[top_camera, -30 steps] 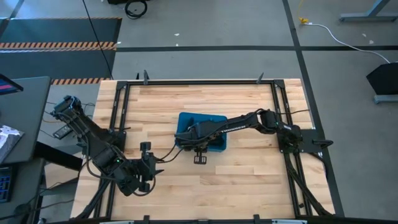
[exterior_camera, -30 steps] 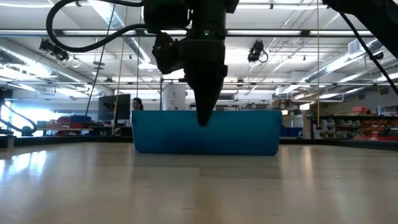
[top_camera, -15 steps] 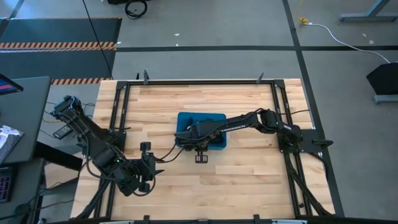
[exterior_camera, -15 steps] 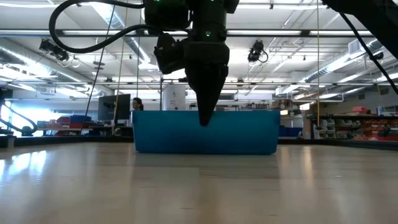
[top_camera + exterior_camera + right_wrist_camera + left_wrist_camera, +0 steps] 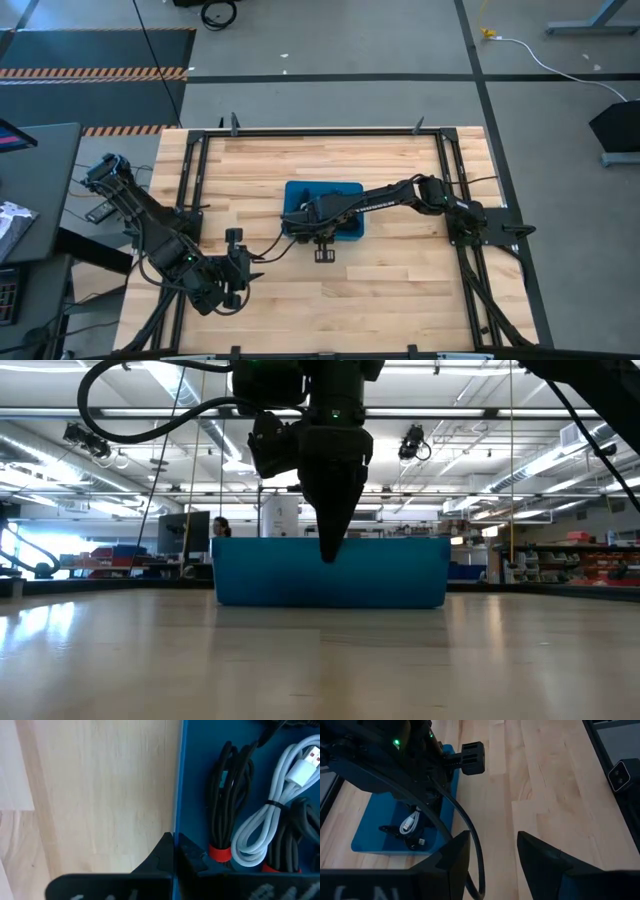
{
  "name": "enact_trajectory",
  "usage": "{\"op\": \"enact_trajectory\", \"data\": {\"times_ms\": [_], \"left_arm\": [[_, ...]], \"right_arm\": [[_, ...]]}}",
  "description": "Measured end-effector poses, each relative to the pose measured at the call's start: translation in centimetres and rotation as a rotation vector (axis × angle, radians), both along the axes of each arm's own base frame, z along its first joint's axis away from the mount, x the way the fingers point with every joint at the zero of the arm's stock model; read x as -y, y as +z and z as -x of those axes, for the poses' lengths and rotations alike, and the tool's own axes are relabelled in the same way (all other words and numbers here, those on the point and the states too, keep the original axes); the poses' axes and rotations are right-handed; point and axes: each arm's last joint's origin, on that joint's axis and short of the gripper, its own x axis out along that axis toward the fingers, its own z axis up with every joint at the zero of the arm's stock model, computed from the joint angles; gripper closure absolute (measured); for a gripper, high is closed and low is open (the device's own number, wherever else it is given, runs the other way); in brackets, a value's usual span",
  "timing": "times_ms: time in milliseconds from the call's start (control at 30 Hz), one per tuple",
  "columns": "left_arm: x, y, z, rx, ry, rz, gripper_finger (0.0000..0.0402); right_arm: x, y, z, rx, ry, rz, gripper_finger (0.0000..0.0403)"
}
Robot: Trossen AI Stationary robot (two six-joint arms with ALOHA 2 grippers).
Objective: Pick and place USB-C Cables
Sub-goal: Move the blue bin to the center of the table
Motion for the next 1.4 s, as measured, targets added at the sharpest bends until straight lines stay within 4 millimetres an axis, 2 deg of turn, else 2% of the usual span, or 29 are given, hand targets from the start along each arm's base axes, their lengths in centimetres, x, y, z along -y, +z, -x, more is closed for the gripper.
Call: {"op": "enact_trajectory", "data": {"times_ms": [800,1400], "left_arm": [[0.00,0.00,0.00,0.000,0.001,0.001,0.0230],[0.00,0.00,0.00,0.000,0.001,0.001,0.0230]], "right_arm": [[0.00,0.07,0.02,0.001,-0.006,-0.001,0.0399],[-0.57,0.08,0.08,-0.004,0.001,-0.048,0.0352]]}}
